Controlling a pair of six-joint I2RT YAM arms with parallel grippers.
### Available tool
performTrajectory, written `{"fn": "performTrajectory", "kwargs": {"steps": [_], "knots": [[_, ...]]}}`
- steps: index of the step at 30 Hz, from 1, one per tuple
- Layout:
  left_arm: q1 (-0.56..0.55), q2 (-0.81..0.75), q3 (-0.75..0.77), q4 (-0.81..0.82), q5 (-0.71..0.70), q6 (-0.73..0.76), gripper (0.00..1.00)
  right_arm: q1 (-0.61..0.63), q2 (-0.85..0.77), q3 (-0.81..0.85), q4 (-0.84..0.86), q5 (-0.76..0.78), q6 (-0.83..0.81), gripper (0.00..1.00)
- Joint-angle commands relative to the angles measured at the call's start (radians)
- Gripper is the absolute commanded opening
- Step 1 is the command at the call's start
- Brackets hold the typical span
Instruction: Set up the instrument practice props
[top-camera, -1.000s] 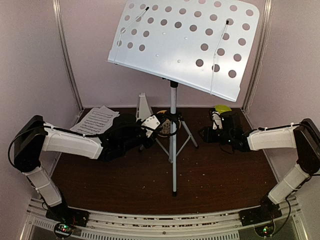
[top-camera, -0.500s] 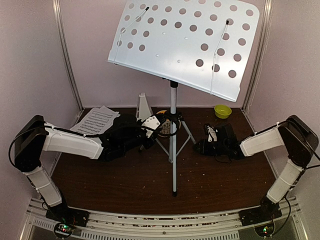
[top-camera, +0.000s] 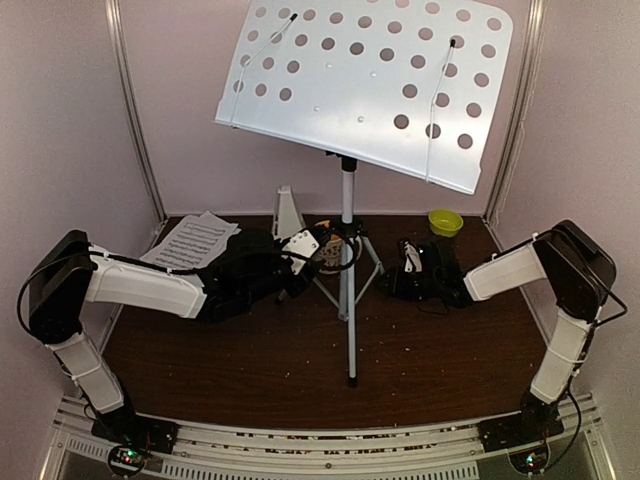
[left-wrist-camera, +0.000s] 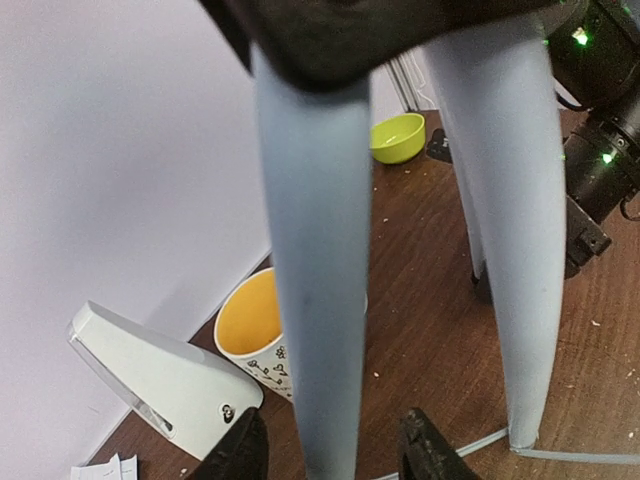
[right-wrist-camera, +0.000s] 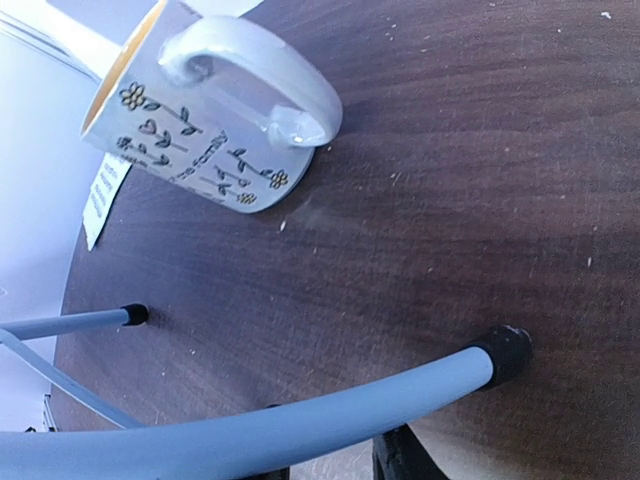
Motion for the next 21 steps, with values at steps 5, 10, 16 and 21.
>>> {"fn": "performTrajectory", "kwargs": {"steps": [5,10,16,21], "knots": [[0.006,0.001,-0.01,0.02,0.019,-0.031,0.55,-0.046,0.066,0.107,0.044,-0.007,-0.001,0.3],[0.03,0.003,-0.01,0.002,0.096,-0.065,0.59,-0.059,0.096,0.161,0.029,-0.036,-0.027,0.3],[0.057,0.02,0.007,-0.031,0.206,-0.074,0.6,-0.078,0.127,0.232,0.0,-0.08,-0.074,0.3],[0.057,0.045,0.034,-0.041,0.277,-0.075,0.58,-0.094,0.165,0.309,-0.033,-0.117,-0.107,0.3]]}}
